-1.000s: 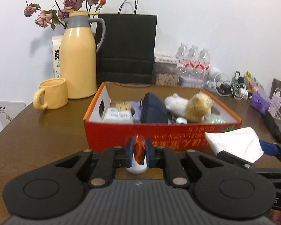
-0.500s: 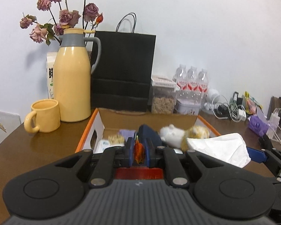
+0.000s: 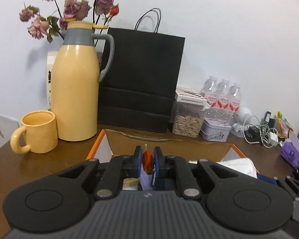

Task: Organize objects
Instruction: 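Carry the white cloth into the box and open the right tool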

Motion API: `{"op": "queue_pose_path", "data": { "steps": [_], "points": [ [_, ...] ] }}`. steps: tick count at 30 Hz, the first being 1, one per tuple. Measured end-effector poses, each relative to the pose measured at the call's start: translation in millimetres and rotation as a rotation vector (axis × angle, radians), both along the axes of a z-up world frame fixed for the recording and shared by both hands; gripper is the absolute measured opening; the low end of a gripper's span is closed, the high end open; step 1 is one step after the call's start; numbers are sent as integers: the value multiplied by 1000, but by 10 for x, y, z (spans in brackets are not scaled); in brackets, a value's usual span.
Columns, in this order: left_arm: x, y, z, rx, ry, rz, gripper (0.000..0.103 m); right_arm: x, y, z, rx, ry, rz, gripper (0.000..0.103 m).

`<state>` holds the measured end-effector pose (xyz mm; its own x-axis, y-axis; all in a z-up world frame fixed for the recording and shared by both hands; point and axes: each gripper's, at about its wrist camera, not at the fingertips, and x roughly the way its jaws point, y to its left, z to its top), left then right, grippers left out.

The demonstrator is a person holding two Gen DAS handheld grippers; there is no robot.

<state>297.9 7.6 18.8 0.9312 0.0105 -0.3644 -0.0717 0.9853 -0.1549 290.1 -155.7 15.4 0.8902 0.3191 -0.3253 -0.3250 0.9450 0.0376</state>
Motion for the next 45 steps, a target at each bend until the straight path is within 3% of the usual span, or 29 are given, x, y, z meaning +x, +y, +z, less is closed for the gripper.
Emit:
{"op": "queue_pose_path", "data": {
  "steps": [5, 16, 19, 21, 22, 24, 33, 45],
  "points": [
    [197, 50, -157, 6, 35, -13, 13, 252, -13, -137, 1, 47, 3, 86],
    [216, 20, -269, 39, 62, -11, 14, 326, -10, -249, -54, 67, -16, 87],
    [216, 16, -276, 42, 53, -7, 37, 319, -22, -256, -54, 68, -22, 92],
    [207, 19, -271, 43, 46, 12, 92, 314, -21, -261, -51, 71, -17, 97],
    [190, 17, -266, 48, 27, 26, 103, 309, -24, -265, -48, 74, -12, 99],
    [142, 11, -248, 52, -13, 39, 103, 292, -23, -260, -47, 72, -8, 103],
    [137, 11, -235, 48, -6, 37, 103, 233, -42, -215, -51, 51, -28, 103],
    [-13, 55, -183, 12, -59, 51, 103, 112, -90, -150, -66, 7, -47, 103]
  ]
}}
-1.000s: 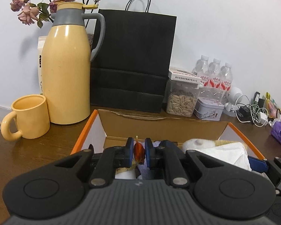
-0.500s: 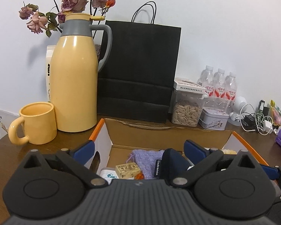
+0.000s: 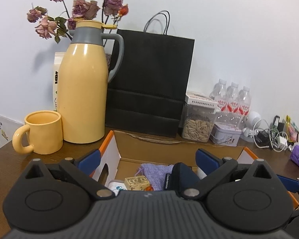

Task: Organize objects
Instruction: 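Carry the white cloth into the box and open the right tool, then withdraw both tools from the box back toward the remaining caps and cable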

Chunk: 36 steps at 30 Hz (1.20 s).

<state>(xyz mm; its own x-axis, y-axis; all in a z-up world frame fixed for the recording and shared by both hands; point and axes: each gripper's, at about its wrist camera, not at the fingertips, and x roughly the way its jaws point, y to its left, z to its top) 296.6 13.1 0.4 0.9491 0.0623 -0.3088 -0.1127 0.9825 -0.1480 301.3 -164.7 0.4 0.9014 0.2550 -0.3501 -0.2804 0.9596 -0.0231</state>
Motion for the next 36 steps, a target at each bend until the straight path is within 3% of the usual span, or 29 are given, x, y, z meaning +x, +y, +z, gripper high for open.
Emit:
{"op": "queue_pose_path", "data": {
  "steps": [7, 19, 36],
  "points": [
    [-217, 29, 13, -3, -50, -5, 103, -117, -84, 55, 0, -33, 0, 103],
    [-524, 146, -17, 14, -48, 4, 103, -327, -156, 77, -5, -64, 18, 103],
    [-931, 143, -372, 68, 139, -64, 103, -735, -244, -52, -15, -42, 45, 103]
  ]
}}
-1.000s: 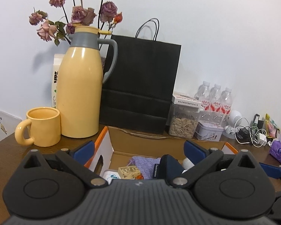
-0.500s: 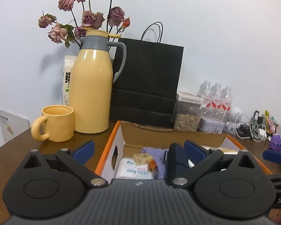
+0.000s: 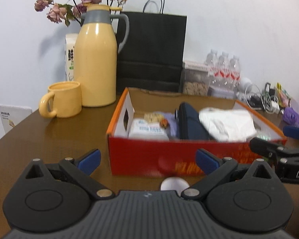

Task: Organize objects
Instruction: 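Withdraw both tools from the box back toward the remaining caps and cable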

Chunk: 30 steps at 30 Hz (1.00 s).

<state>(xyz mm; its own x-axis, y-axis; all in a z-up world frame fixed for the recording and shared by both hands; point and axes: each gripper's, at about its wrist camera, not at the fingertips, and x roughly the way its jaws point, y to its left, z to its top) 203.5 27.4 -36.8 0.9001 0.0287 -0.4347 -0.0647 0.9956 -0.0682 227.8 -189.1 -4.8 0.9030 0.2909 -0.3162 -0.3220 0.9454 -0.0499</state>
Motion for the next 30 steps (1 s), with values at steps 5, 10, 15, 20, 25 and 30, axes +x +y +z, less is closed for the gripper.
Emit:
{"op": "queue_pose_path", "data": {
  "steps": [5, 10, 15, 20, 25, 30],
  "points": [
    [-135, 18, -79, 4, 26, 13, 103, -124, -29, -77, -9, 47, 9, 103],
    [-289, 49, -95, -5, 29, 37, 103, -276, -45, -121, -21, 84, 31, 103],
    [-431, 48, -67, -8, 43, 24, 103, -440, -109, -120, -17, 160, 81, 103],
    [-507, 66, -39, -12, 68, 22, 103, -538, -106, -192, -59, 236, 121, 100],
    [-561, 89, -28, -13, 91, 29, 103, -529, -37, -268, -77, 301, 150, 83],
    [-636, 125, -32, -23, 103, 32, 103, -518, -38, -299, -55, 327, 155, 76]
  ]
}}
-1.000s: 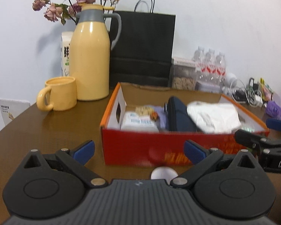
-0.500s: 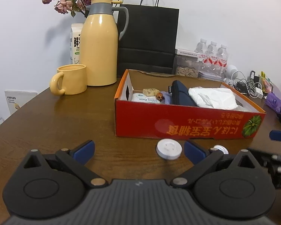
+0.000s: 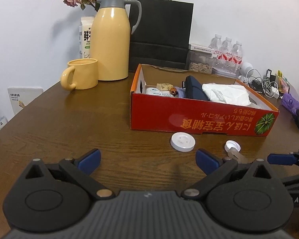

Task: Organize objects
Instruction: 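Withdraw both tools from the box back toward the remaining caps and cable, then grasp the black USB cable with the right tool and lift it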

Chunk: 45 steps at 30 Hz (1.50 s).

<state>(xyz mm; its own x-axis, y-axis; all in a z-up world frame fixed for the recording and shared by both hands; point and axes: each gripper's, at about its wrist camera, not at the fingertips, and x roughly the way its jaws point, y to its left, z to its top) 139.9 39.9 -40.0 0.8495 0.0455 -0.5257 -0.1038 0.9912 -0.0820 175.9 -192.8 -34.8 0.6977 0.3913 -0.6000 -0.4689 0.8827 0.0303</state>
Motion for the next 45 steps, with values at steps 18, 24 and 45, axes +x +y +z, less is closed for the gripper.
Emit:
{"op": "queue_pose_path", "data": {
  "steps": [18, 24, 45],
  "points": [
    [-147, 3, 57, -7, 1, 4, 103, 147, -55, -34, -6, 17, 37, 32],
    [-157, -23, 68, 1, 1, 2, 103, 25, 9, -52, -38, -32, 79, 22],
    [216, -233, 11, 44, 41, -6, 103, -48, -408, 139, 109, -231, -129, 12]
  ]
}}
